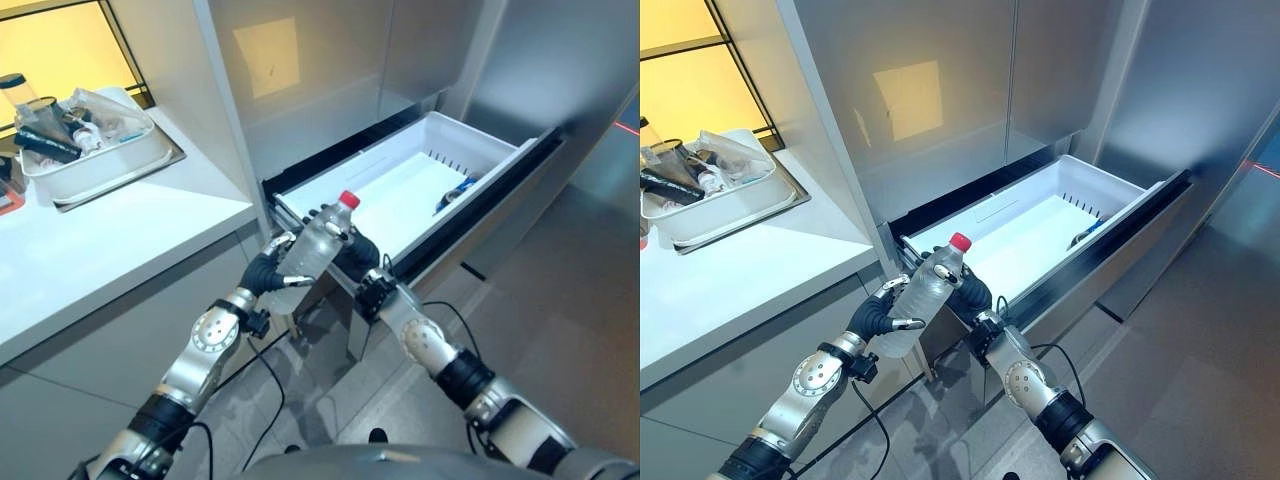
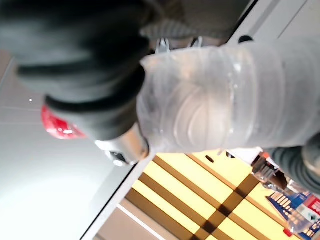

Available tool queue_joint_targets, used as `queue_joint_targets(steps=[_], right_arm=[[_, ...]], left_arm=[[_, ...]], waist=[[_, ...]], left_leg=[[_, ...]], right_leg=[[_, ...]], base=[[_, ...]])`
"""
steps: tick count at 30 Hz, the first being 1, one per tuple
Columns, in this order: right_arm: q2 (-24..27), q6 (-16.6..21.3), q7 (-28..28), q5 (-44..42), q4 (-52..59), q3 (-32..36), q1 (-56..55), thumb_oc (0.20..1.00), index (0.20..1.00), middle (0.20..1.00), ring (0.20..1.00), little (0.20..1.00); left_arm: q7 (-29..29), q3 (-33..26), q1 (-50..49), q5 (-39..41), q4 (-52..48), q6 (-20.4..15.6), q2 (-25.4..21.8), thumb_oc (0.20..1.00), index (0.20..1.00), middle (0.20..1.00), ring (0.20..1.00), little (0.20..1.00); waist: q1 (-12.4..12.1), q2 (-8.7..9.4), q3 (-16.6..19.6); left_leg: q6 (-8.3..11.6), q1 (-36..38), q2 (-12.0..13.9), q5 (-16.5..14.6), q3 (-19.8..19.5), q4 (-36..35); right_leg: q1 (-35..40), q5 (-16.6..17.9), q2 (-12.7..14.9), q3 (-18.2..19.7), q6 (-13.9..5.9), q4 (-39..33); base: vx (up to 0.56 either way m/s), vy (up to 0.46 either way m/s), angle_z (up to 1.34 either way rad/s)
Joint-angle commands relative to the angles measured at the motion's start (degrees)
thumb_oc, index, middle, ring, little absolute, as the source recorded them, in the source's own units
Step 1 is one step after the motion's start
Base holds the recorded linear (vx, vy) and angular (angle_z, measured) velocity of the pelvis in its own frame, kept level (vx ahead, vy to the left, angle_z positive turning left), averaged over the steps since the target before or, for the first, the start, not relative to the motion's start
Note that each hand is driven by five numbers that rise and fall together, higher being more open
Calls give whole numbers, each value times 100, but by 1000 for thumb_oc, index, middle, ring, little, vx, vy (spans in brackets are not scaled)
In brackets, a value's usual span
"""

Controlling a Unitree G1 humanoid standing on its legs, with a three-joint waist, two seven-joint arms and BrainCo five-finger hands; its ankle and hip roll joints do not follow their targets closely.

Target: Take the drinks into the refrigerator

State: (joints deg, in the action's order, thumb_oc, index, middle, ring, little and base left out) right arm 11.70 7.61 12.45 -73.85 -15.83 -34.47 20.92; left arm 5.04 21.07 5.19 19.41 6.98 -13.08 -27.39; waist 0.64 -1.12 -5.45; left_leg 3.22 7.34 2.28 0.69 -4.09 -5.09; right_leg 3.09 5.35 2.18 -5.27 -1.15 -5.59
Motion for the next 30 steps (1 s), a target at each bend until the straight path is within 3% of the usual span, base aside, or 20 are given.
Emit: queue_joint_targets(steps=[1,15,22,30], right_arm=[[-890,278,261,-513,1168,15,526,200,200,200,200,200],[-699,603,94,-490,1273,513,673,200,200,200,200,200],[-513,1132,-251,-353,1093,1328,1026,200,200,200,200,200],[-81,1477,-573,-183,764,2224,1393,200,200,200,200,200]], left_arm=[[-77,-202,755,284,-379,-269,64,1000,1000,1000,1000,1000],[-172,-709,50,489,-457,-304,116,1000,1000,1000,1000,1000],[-202,-1160,-515,814,-610,-395,154,1000,1000,1000,1000,1000],[27,-1510,-1130,1303,-667,-349,182,1000,1000,1000,1000,1000]], waist=[[146,138,-219],[93,160,-238],[26,180,-257],[-55,204,-294]], left_leg=[[-358,173,-231,-503,-174,83],[-361,166,-227,-519,-160,73],[-358,155,-206,-520,-167,68],[-350,139,-205,-523,-193,75]], right_leg=[[589,-875,233,-124,-339,314],[583,-876,227,-102,-341,278],[566,-889,217,-115,-332,277],[574,-913,199,-149,-320,280]], base=[[0,0,0],[0,0,0],[0,0,0],[0,0,0]])
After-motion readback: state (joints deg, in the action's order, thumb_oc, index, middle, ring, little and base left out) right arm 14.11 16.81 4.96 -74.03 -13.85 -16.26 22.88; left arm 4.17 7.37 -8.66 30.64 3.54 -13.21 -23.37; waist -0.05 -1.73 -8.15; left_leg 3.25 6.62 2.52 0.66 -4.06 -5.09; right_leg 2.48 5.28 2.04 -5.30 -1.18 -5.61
